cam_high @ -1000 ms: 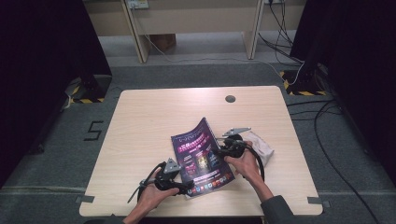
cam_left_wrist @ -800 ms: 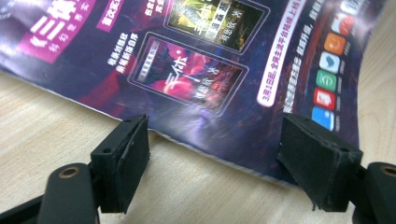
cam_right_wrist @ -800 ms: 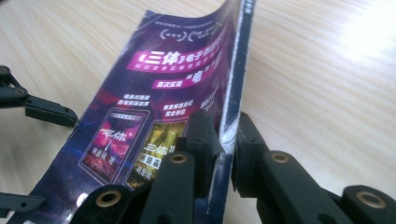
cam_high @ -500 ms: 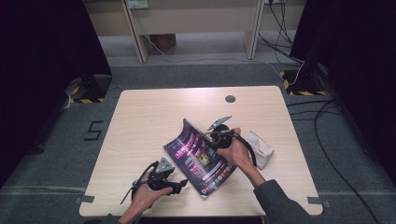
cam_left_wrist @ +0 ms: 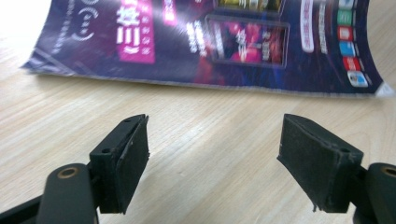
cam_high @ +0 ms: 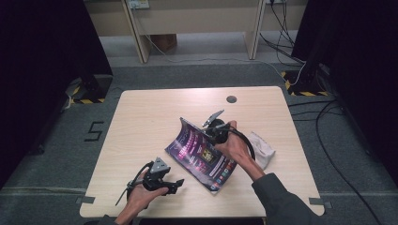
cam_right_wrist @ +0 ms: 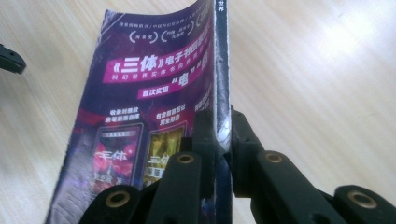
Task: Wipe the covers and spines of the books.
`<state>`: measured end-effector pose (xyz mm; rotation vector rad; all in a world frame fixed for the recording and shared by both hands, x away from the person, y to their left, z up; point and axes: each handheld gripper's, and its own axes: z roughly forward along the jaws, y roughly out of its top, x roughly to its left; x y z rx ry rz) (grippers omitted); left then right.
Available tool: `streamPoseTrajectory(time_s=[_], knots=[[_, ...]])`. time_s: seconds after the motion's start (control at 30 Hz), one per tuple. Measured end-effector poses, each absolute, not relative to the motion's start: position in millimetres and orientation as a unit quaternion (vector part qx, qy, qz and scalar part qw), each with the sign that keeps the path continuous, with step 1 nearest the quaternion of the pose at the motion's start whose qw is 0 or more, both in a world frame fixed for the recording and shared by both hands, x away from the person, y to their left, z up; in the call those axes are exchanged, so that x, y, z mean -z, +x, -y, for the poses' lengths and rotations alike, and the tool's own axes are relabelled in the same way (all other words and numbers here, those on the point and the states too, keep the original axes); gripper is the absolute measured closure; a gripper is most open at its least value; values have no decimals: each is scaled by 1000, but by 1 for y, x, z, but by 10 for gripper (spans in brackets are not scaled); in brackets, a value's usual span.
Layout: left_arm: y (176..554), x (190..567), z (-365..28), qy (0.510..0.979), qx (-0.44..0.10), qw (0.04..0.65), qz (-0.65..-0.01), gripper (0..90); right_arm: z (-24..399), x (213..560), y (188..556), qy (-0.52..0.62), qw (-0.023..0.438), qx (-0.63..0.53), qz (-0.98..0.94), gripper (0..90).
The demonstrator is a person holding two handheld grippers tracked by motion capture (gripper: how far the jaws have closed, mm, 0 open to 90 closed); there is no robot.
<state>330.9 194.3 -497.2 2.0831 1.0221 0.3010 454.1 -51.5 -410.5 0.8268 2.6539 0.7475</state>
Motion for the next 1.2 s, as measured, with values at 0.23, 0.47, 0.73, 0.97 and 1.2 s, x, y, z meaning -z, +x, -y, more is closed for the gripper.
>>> streamPoseTrajectory(time_s=[0.23, 0.47, 0.73, 0.97, 1.2], knots=[[330, 496, -202, 815, -121, 392, -409, 236, 40, 373, 461, 260, 199, -236, -915, 844], [329, 496, -202, 815, -121, 391, -411, 236, 27, 350, 460, 240, 269, -208, -909, 844], [331, 495, -205, 812, -124, 390, -416, 236, 10, 361, 448, 203, 273, -182, -923, 844], [333, 495, -220, 803, -129, 387, -435, 233, 2, 373, 429, 181, 250, -190, -932, 842], [330, 496, -242, 794, -135, 381, -455, 234, -9, 409, 400, 153, 209, -194, -946, 842]])
